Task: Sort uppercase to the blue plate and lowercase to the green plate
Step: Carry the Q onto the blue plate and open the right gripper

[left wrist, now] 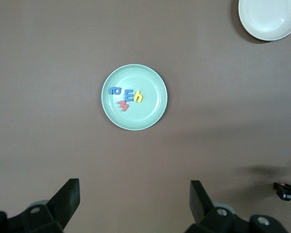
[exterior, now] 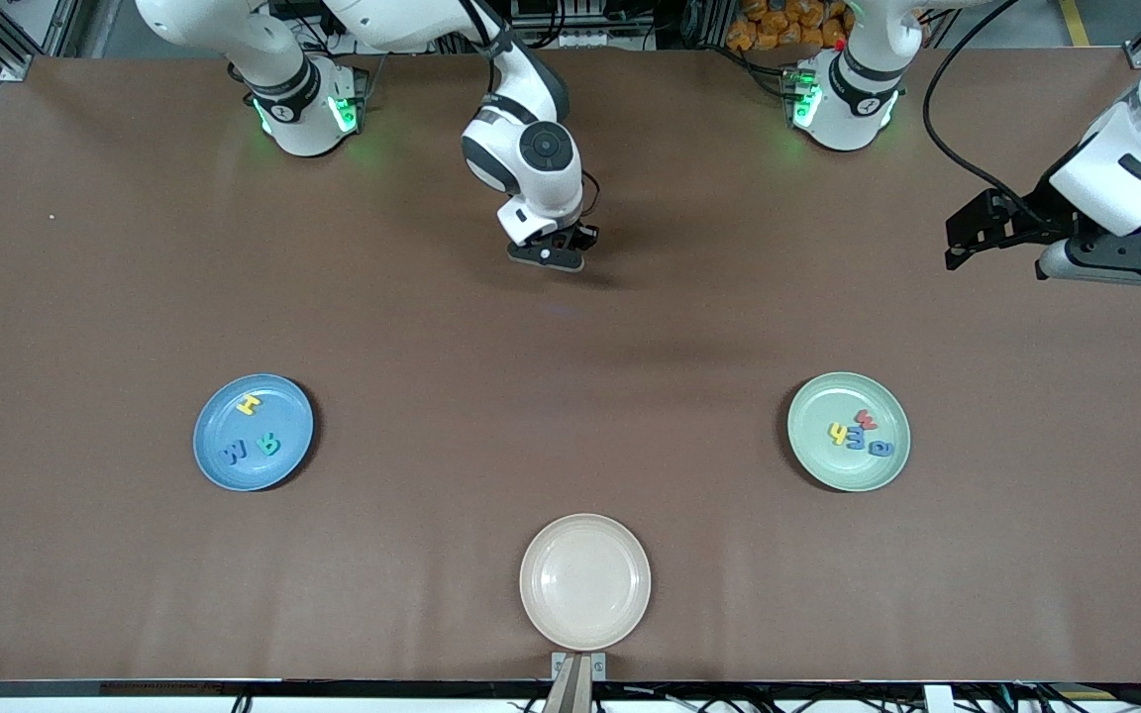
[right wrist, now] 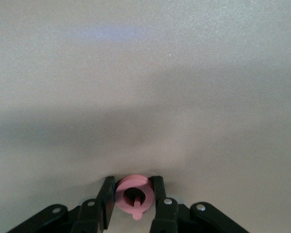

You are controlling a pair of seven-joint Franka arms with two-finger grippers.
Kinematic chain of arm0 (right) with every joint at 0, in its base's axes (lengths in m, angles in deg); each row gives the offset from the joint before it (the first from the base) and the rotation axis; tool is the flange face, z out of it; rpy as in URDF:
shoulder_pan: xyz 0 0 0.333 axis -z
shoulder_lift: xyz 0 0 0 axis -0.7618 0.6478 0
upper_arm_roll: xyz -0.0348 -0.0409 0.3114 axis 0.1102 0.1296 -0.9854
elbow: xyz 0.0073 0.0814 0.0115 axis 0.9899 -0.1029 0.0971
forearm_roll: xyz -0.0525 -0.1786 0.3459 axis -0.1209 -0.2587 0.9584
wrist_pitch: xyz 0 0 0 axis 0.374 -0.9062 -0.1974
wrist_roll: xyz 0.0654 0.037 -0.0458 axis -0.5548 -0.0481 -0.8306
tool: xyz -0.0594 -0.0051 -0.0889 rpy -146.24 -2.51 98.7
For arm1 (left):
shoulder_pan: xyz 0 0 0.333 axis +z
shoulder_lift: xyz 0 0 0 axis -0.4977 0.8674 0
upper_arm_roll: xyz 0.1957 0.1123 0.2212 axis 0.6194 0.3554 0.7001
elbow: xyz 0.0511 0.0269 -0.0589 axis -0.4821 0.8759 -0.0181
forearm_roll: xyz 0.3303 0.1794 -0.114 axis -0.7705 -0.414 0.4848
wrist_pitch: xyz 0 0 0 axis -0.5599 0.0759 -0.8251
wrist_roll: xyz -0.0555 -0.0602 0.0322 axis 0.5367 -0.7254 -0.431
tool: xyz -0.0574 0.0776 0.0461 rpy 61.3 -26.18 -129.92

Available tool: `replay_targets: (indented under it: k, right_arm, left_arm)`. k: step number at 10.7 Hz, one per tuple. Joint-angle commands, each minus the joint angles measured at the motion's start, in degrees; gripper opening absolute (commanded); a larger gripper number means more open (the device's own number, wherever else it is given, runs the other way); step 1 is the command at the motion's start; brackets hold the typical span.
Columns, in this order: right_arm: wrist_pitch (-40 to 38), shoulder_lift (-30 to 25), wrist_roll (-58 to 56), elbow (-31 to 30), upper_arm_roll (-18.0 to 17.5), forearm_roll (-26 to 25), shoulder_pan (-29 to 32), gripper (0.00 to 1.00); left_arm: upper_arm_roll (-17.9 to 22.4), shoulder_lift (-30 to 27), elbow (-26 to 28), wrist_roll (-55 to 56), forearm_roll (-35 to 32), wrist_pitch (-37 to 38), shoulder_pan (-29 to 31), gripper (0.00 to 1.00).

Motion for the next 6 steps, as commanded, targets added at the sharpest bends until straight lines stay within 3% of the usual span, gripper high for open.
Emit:
replay_targets:
  k: [1,3,6]
  right_arm:
    - [0.3,0.08,1.33,-0.85,-0.07,-1.37,-0.12,0.0]
    - [0.04,-2.37,-2.16,-0.68,-0.07,-1.37,4.16,0.0]
    - [-2.06,-3.53,-22.68,2.12,0.54,-1.54,16.46,0.0]
  left_arm:
    - [-0.24,-0.5,0.27,-0.11,0.82,0.23,0.51,1.0]
    - [-0.16,-0.5,0.18,-0.29,0.91,0.23,0.51,1.0]
    - [-0.16,-0.32,0.18,-0.29,0.82,0.05,0.51,1.0]
